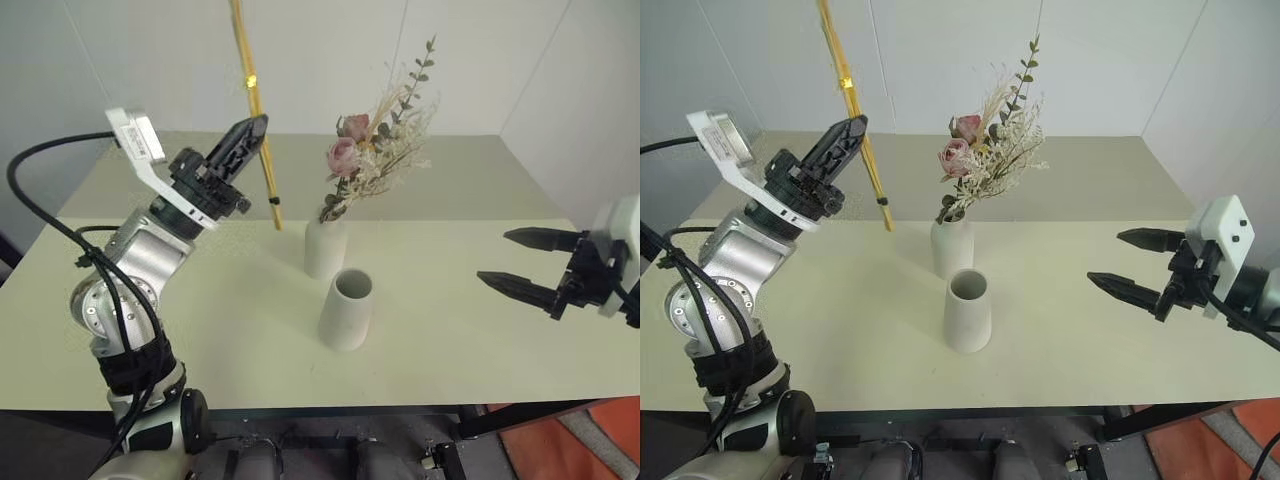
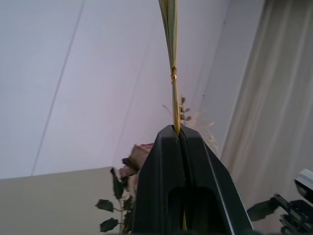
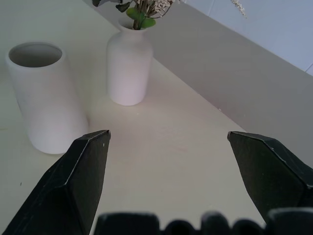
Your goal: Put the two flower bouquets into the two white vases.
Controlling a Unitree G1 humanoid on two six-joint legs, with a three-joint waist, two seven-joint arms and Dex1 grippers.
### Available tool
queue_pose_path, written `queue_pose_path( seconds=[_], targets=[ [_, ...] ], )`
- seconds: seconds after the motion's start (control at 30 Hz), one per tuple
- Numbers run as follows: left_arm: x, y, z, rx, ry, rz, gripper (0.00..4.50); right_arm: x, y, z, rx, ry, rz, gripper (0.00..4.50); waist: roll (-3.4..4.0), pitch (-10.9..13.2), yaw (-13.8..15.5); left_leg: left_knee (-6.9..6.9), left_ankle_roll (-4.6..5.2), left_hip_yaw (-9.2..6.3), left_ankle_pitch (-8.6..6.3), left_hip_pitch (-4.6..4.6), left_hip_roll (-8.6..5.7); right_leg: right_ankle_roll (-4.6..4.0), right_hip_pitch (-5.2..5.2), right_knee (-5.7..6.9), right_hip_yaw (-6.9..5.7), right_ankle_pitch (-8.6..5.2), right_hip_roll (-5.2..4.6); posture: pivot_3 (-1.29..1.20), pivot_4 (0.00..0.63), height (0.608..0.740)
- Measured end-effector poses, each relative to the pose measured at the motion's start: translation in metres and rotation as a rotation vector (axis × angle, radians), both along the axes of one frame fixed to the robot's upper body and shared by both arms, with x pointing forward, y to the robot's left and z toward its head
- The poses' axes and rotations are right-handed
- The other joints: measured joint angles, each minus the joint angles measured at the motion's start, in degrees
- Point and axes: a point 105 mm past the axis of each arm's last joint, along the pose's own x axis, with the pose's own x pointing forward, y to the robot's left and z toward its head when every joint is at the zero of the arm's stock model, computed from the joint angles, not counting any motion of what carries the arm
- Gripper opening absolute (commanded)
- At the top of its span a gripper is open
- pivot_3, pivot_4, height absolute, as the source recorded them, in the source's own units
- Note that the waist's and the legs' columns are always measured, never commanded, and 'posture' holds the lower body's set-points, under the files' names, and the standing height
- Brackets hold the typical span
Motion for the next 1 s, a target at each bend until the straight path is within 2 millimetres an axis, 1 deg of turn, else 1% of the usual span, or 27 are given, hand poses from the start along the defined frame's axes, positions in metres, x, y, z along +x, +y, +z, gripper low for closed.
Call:
queue_pose_path(
  seconds=[0.1,0.2,0.3,0.37,0.47,0.57,0.7,0.8,0.9,1.0],
  targets=[
    [-0.009,-0.024,-0.005,0.05,-0.05,-0.116,0.03,-0.002,-0.001,0.002,-0.004,-0.009,-0.004,4.5,0.0,0.0,0.0,0.0,0.0,0.0,0.0,0.0,0.0,0.0,-0.01,0.0,0.0,0.0,0.0,0.0,0.15,0.74],
    [-0.012,-0.041,-0.012,0.099,-0.096,-0.166,0.03,-0.004,-0.001,0.002,-0.005,-0.011,-0.007,4.5,0.0,0.0,-0.3,0.0,0.0,0.0,0.0,0.03,0.0,-0.01,0.01,0.0,0.03,0.0,0.01,0.0,0.15,0.74],
    [-0.014,-0.062,-0.028,0.144,-0.104,-0.215,0.03,-0.006,0.0,0.002,-0.008,-0.015,-0.005,4.5,0.0,0.0,-0.4,0.0,0.01,0.0,0.0,0.04,-0.01,-0.01,0.01,0.0,0.06,0.0,0.02,0.0,0.15,0.74],
    [-0.013,-0.071,-0.038,0.159,-0.08,-0.229,0.03,-0.007,-0.001,0.003,-0.008,-0.018,-0.01,4.5,0.0,0.0,-0.4,0.0,0.01,-0.01,0.0,0.03,0.0,0.0,-0.01,0.02,0.06,0.0,0.03,0.0,0.15,0.74],
    [-0.012,-0.074,-0.044,0.178,-0.087,-0.214,0.03,-0.008,-0.002,0.003,-0.007,-0.023,-0.024,4.5,0.01,0.0,-0.5,0.0,0.01,0.0,0.0,0.04,0.0,0.0,-0.01,0.01,0.08,-0.01,0.03,0.0,0.15,0.74],
    [-0.011,-0.076,-0.057,0.217,-0.069,-0.203,0.03,-0.009,-0.002,0.003,-0.008,-0.023,-0.027,4.5,0.01,0.0,-0.5,0.0,0.01,0.0,0.0,0.05,0.0,0.01,-0.01,0.02,0.09,-0.01,0.03,0.0,0.15,0.74],
    [-0.008,-0.074,-0.071,0.265,-0.037,-0.18,0.03,-0.009,-0.003,0.003,-0.007,-0.022,-0.032,4.5,0.01,0.0,-0.4,0.0,0.01,0.0,0.0,0.05,0.0,0.01,-0.01,0.0,0.09,-0.01,0.03,0.0,0.15,0.74],
    [-0.008,-0.073,-0.085,0.311,0.004,-0.185,0.66,-0.009,-0.003,0.003,-0.007,-0.021,-0.034,4.5,0.01,0.0,-0.5,-0.01,0.01,0.0,0.0,0.04,0.0,0.01,-0.03,0.01,0.09,-0.02,0.03,0.0,0.15,0.74],
    [-0.007,-0.069,-0.097,0.351,0.059,-0.193,1.64,-0.009,-0.003,0.003,-0.006,-0.02,-0.034,4.5,0.01,0.0,-0.5,-0.01,0.01,0.0,0.0,0.05,0.0,0.01,-0.02,0.02,0.09,-0.02,0.03,0.0,0.15,0.74],
    [-0.006,-0.062,-0.099,0.357,0.085,-0.184,2.66,-0.009,-0.003,0.003,-0.005,-0.017,-0.034,4.5,0.01,0.0,-0.5,-0.01,0.01,0.0,0.0,0.05,0.01,0.01,-0.03,0.01,0.09,-0.02,0.03,0.0,0.15,0.74]
  ],
)
